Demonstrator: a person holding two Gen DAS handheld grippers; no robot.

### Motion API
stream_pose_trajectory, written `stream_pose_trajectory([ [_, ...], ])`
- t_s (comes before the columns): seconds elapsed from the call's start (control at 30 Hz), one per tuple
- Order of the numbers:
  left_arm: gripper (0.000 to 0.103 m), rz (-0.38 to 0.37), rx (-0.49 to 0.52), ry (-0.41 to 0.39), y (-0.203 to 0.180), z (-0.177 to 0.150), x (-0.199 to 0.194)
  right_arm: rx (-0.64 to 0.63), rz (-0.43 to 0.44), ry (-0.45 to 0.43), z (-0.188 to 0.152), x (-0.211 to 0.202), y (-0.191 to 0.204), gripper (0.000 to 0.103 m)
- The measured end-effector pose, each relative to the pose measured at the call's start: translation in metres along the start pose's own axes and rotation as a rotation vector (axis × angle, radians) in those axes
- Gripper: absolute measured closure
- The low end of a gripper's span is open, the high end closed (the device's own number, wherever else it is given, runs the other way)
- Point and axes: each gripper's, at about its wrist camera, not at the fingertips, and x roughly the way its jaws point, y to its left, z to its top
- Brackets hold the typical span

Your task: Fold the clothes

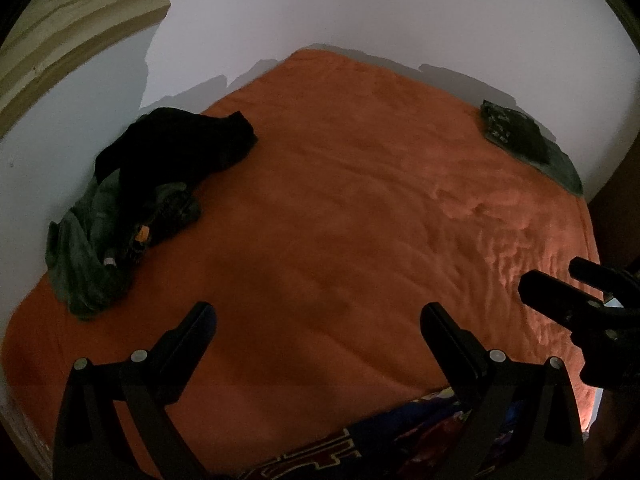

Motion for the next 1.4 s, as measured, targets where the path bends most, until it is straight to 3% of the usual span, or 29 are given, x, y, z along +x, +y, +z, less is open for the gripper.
stream_pose_trajectory([
  [0.97, 0.001, -0.035, -0.057, -0.011, 0.031, 0.004, 0.001, -0.025, -0.019, -0.028, 0.003, 0.004, 0.003, 0.0],
  [1.2, 0.001, -0.003, -0.029, -0.029, 0.042, 0.038, 0.001, 0.088, -0.017, 0.015, 0.036, 0.018, -0.009, 0.0],
  [1.4, 0.001, -0.002, 0.012, -0.05, 0.05, 0.079, 0.002, 0.085, -0.048, 0.03, 0.081, 0.03, 0.003, 0.0],
])
